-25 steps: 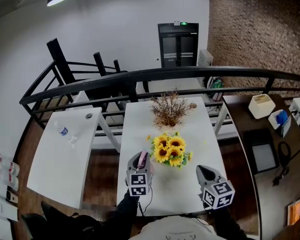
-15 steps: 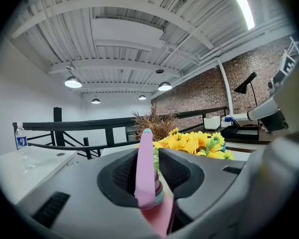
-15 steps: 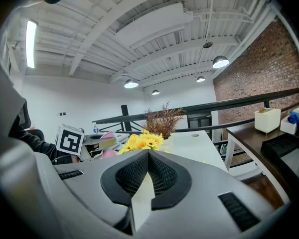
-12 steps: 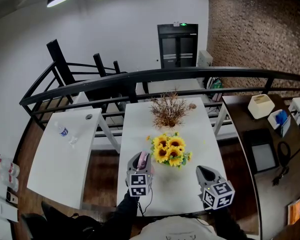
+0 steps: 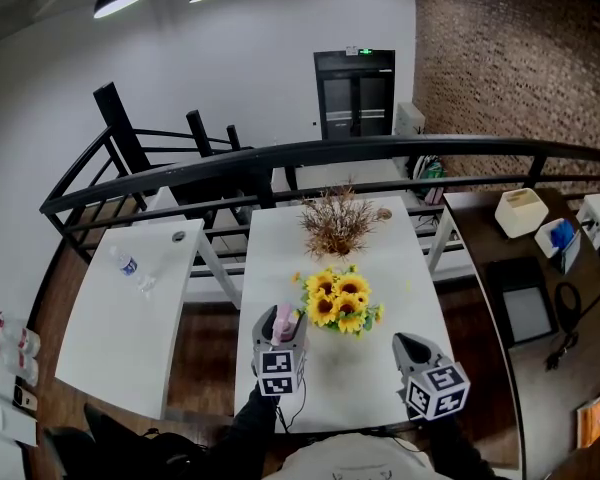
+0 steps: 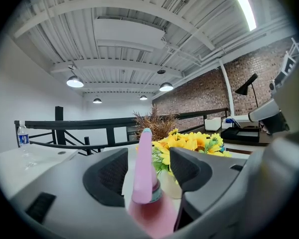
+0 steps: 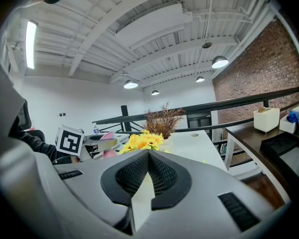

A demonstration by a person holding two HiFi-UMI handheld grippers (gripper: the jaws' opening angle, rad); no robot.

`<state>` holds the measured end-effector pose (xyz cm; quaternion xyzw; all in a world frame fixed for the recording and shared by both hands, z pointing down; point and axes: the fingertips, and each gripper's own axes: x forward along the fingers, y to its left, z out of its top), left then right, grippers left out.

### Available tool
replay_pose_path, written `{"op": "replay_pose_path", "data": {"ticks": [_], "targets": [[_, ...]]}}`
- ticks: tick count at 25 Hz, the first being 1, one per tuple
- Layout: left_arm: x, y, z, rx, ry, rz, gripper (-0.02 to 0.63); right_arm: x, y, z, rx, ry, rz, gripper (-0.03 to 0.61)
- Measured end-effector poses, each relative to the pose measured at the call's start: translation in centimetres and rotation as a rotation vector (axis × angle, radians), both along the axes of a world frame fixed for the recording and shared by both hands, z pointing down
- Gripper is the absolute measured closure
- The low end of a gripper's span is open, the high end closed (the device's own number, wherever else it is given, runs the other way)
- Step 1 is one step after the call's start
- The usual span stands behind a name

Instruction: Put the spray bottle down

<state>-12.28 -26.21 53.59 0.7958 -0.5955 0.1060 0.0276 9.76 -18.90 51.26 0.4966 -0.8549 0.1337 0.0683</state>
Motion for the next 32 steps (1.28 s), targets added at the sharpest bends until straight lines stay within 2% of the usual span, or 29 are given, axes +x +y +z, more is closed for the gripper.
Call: {"op": "replay_pose_path", "data": {"ticks": [8,17,18,20,22,23,29,32], "targets": [[-0.7,1.7,0.4,-0.019,0.009,-0.011,0.336,-0.1,0.3,0.1,-0.005,-0.001,-0.011,0.607],[-2.4,7.0,0.3,-0.019,0.031,-0.068,0.339,-0.4,0.4,-0.1,-0.002,-0.004,-0.023,0.607],[-2.6,7.6,0.3,-0.023,0.033,-0.079,0.367,-0.6,0.4,-0.2,0.001,-0.004,-0.026,0.607],[-2.6,8.5,0.2,-0.034,0.032,-0.082,0.482,-1.0,0.3,-0.1,0.000,-0.007,-0.036,0.607],[-1.9,9.2,0.2,-0.048,0.031,-0.050,0.591,-1.3,0.3,-0.1,-0.004,-0.022,-0.044,0.607],[-1.2,9.6,0.1,-0.058,0.034,-0.020,0.614,-1.5,0.3,-0.2,-0.001,-0.031,-0.047,0.607],[4.1,11.6,0.2,-0.155,0.075,0.256,0.614,-2.4,0.1,-1.0,0.021,-0.035,-0.065,0.607],[5.8,12.3,0.2,-0.176,0.072,0.338,0.614,-2.6,0.2,-0.8,0.022,-0.025,-0.066,0.609]]}}
